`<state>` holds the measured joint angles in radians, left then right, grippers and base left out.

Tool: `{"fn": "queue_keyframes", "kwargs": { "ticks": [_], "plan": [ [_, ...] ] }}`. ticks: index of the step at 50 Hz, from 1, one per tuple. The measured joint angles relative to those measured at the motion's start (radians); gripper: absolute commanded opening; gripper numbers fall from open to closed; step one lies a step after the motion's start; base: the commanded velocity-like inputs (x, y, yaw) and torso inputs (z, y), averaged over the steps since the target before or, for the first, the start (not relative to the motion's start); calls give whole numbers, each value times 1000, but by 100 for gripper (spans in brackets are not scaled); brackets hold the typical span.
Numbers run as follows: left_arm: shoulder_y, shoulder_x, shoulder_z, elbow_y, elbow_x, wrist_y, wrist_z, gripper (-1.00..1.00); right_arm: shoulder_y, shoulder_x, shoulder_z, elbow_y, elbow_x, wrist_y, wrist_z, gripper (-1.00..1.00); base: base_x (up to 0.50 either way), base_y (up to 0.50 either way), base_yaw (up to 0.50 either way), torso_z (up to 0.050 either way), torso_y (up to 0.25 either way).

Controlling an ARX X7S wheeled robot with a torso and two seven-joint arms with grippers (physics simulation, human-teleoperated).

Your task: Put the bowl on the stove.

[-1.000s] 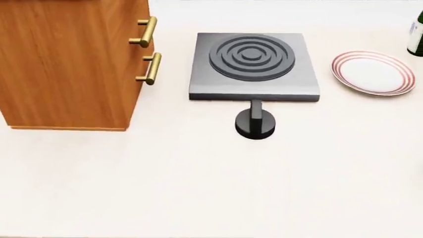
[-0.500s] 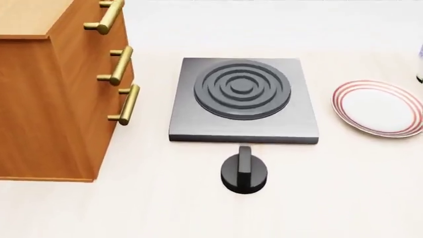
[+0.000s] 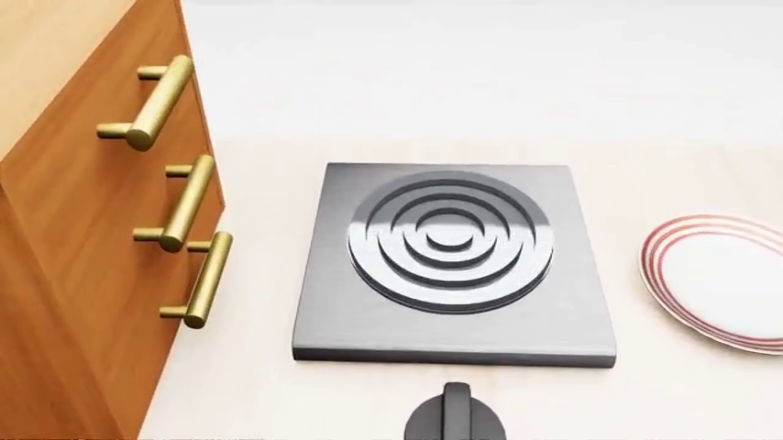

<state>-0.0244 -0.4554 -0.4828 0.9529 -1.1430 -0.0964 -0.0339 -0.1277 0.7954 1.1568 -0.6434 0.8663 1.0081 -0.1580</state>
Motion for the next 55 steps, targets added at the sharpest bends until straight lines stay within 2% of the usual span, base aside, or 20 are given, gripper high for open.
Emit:
{"fn": "queue_keyframes", "kwargs": {
  "ticks": [17, 23, 39, 55],
  "plan": [
    [5, -3, 5, -1, 0, 8, 3, 100, 3, 20, 11, 7, 16, 24, 8, 100, 494, 0, 0, 0, 0],
    [6, -4, 7, -3, 1, 10, 4, 100, 12, 69, 23, 26, 44, 74, 18, 100, 0, 0, 0, 0, 0],
    [11, -5, 15, -7, 6, 16, 11, 100, -44, 329, 182, 135, 89, 291, -110, 100, 0, 0, 0, 0, 0],
    [11, -7, 25, -9, 14, 16, 3, 100, -99, 414, 261, 185, 153, 467, -190, 100, 0, 0, 0, 0, 0]
  ]
}}
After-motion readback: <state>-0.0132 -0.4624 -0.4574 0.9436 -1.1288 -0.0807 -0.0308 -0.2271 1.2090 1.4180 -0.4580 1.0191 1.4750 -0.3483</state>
